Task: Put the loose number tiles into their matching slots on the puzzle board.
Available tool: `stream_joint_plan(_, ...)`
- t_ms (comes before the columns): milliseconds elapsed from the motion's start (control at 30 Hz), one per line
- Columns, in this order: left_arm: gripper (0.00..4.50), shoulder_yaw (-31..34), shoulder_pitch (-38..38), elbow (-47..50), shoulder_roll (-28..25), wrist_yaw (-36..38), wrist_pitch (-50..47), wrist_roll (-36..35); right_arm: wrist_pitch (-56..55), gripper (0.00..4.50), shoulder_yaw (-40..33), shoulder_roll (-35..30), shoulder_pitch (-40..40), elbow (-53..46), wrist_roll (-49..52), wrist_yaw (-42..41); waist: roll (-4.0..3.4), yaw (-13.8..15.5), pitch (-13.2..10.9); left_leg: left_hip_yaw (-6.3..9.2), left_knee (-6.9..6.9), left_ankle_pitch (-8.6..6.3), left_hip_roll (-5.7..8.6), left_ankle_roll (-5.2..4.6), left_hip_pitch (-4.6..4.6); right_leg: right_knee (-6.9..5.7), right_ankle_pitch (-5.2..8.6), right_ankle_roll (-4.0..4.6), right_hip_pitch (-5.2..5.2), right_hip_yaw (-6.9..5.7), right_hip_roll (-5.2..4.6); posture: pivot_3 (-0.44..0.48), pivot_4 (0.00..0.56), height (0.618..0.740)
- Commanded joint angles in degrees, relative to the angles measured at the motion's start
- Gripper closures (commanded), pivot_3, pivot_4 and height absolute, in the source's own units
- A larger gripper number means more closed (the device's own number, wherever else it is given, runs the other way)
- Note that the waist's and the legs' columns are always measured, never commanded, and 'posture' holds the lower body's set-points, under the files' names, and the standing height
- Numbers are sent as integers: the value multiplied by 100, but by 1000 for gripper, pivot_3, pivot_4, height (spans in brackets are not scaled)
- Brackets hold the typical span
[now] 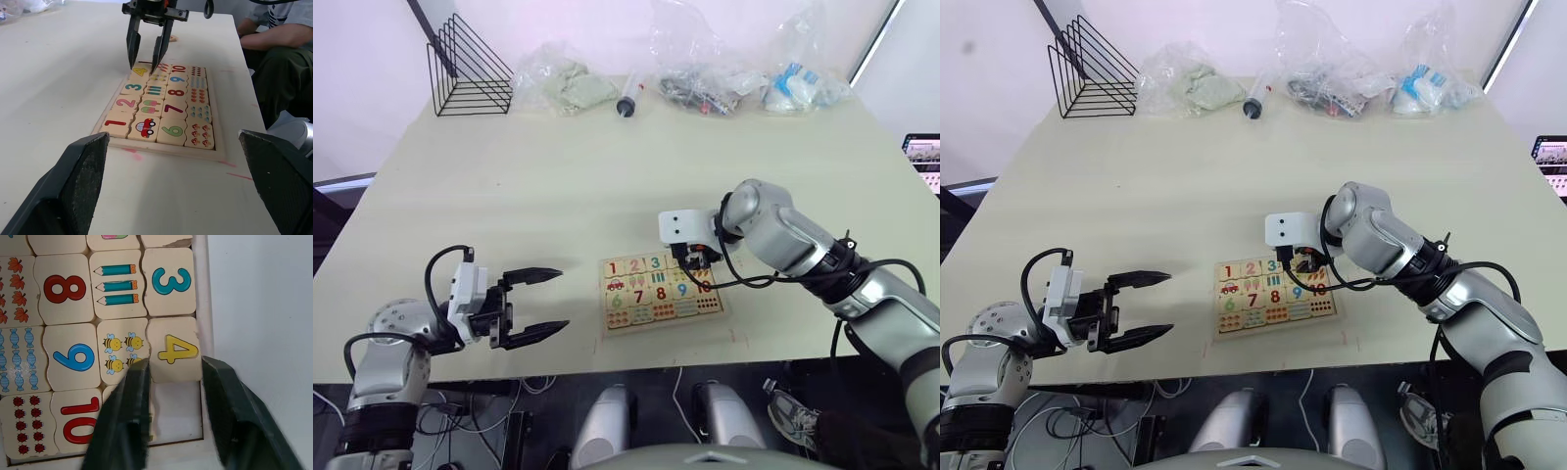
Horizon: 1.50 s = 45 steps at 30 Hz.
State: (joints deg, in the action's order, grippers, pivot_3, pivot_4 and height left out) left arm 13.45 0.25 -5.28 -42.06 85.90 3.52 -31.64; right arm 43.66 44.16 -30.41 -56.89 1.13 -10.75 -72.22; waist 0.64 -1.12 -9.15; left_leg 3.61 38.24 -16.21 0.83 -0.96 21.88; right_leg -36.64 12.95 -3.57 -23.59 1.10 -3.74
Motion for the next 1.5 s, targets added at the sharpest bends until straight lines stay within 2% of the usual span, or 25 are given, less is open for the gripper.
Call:
stream_joint_plan(33,0,67,18,168,-39,-6,30,-78,-50,1153,-54,-32,36,-87,-21,-71,0,-2,0,0,0,0,0,0,0,0,0,0,0,0,0,0,150,740)
stream_joint_plan(100,0,63,19,166,-41,0,34,-73,-67,78,-82,-42,37,-74,-16,-79,1,-1,0,0,0,0,0,0,-1,0,0,0,0,0,0,0,150,740)
stream_joint_plan(433,0,17,-83,104,-29,10,49,-48,-201,78,-907,-168,286,80,420,45,0,8,0,0,-1,0,0,0,2,3,0,0,0,0,-1,0,150,740)
stream_joint_plan(633,0,-29,-171,30,-24,34,70,-22,-392,78,-1634,-197,788,14,859,308,2,18,1,1,-3,0,-1,0,4,5,0,0,1,-1,-1,0,150,740)
stream_joint_plan(733,0,-40,-192,7,-29,37,79,-6,-526,891,-1962,-160,1052,5,1060,475,2,13,0,-2,-3,0,0,0,7,6,-1,-1,2,2,-3,0,150,740)
stream_joint_plan(900,0,-40,-206,-33,-44,44,91,16,-963,3395,-2479,-10,1478,30,1404,800,2,13,0,-1,-6,0,-1,0,5,6,0,0,3,1,-1,0,150,740)
stream_joint_plan(933,0,-41,-209,-37,-46,43,90,21,-1056,4036,-2532,-2,1550,36,1431,836,1,13,0,-2,-6,0,-1,0,5,6,0,0,3,2,-1,0,150,740)
stream_joint_plan(967,0,-43,-213,-40,-47,38,84,27,-1109,4316,-2607,29,1629,32,1496,882,2,12,0,-3,-6,0,-1,0,5,6,0,0,3,2,-1,0,150,740)
stream_joint_plan(1000,0,-42,-212,-45,-47,35,84,35,-1186,4436,-2658,50,1713,17,1550,922,2,12,0,-3,-6,0,-1,0,5,6,0,-1,3,2,-1,0,150,740)
stream_joint_plan(1233,0,-47,-233,-77,-35,1,93,96,-2012,4436,-3030,389,2349,52,2009,1092,2,14,0,-4,-6,0,-1,-1,4,6,-1,-1,5,3,0,0,150,740)
stream_joint_plan(1500,0,-45,-230,-67,-29,-30,101,110,-2405,4436,-3064,598,2573,225,2091,1284,2,15,0,-3,-4,0,-2,-1,-2,4,-1,-1,12,3,1,0,150,740)
